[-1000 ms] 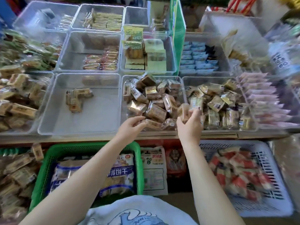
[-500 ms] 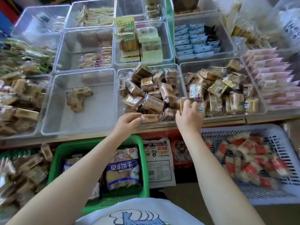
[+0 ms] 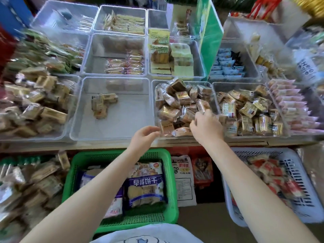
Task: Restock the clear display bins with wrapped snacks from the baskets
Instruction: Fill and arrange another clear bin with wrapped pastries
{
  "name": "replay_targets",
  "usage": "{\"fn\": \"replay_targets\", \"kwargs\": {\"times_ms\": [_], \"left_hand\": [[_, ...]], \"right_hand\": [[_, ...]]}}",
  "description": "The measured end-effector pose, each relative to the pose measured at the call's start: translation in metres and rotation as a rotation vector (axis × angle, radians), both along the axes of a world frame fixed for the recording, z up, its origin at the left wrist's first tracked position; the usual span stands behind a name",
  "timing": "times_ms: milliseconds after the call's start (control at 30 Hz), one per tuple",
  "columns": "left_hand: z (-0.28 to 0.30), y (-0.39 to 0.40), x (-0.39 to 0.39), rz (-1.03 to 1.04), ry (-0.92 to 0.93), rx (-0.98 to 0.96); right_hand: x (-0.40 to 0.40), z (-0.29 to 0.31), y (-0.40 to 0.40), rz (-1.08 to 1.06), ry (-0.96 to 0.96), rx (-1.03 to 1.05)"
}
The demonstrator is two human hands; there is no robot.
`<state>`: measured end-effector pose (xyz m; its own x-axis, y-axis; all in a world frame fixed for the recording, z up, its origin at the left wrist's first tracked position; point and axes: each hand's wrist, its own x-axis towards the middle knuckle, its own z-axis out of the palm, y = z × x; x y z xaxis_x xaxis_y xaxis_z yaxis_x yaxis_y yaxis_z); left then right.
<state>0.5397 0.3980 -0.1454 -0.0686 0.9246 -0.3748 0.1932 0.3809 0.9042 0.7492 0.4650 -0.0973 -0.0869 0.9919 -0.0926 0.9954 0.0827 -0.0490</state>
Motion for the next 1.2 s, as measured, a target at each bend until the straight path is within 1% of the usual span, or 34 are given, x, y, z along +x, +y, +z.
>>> {"fn": "replay_targets", "kwargs": {"times_ms": [67, 133, 233, 300, 367, 433, 467, 567, 667, 733, 800, 867, 933, 967, 1033, 1133, 1200], "left_hand": [[-0.003, -0.024, -0.040, 0.054, -0.034, -0.014], [-0.008, -0.052, -0.093, 0.124, -0.026, -0.039], [-0.011, -0.088, -0.181, 0.241, 0.091, -0.037], [-0.012, -0.106, -0.238, 0.354, 0.180, -0.033], [-0.015, -0.119, -0.285, 0.458, 0.197, -0.055], [-0.018, -0.129, -0.321, 0.501, 0.231, -0.048], [-0.019, -0.132, -0.335, 0.497, 0.279, -0.032], [-0.031, -0.136, -0.361, 0.431, 0.495, 0.064], [-0.044, -0.130, -0.366, 0.346, 0.749, 0.210], [-0.048, -0.120, -0.366, 0.312, 0.831, 0.269], [-0.050, -0.106, -0.368, 0.293, 0.867, 0.291], [-0.052, -0.089, -0.374, 0.278, 0.887, 0.315], [-0.055, -0.071, -0.379, 0.245, 0.918, 0.336], [-0.055, -0.062, -0.381, 0.221, 0.943, 0.341], [-0.057, -0.047, -0.382, 0.177, 0.994, 0.331], [-0.063, -0.037, -0.378, 0.127, 1.052, 0.295], [-0.068, -0.035, -0.376, 0.096, 1.090, 0.279]], "right_hand": [[-0.055, 0.009, -0.013, 0.110, 0.074, 0.029], [-0.119, 0.009, -0.027, 0.205, 0.129, 0.003], [-0.219, -0.007, -0.050, 0.338, 0.181, -0.085], [-0.282, -0.021, -0.065, 0.438, 0.208, -0.138], [-0.338, -0.032, -0.074, 0.506, 0.248, -0.172], [-0.385, -0.039, -0.074, 0.535, 0.295, -0.150], [-0.405, -0.040, -0.072, 0.533, 0.312, -0.118], [-0.448, -0.047, -0.058, 0.435, 0.299, -0.088], [-0.463, -0.059, -0.044, 0.343, 0.212, -0.144], [-0.461, -0.062, -0.040, 0.348, 0.197, -0.100], [-0.452, -0.059, -0.043, 0.348, 0.286, -0.060], [-0.435, -0.052, -0.051, 0.331, 0.459, 0.000], [-0.414, -0.046, -0.058, 0.258, 0.595, 0.092], [-0.404, -0.045, -0.057, 0.193, 0.627, 0.110], [-0.387, -0.049, -0.045, 0.041, 0.635, 0.047], [-0.367, -0.072, -0.019, -0.183, 0.576, -0.191], [-0.360, -0.093, -0.006, -0.292, 0.576, -0.324]]}}
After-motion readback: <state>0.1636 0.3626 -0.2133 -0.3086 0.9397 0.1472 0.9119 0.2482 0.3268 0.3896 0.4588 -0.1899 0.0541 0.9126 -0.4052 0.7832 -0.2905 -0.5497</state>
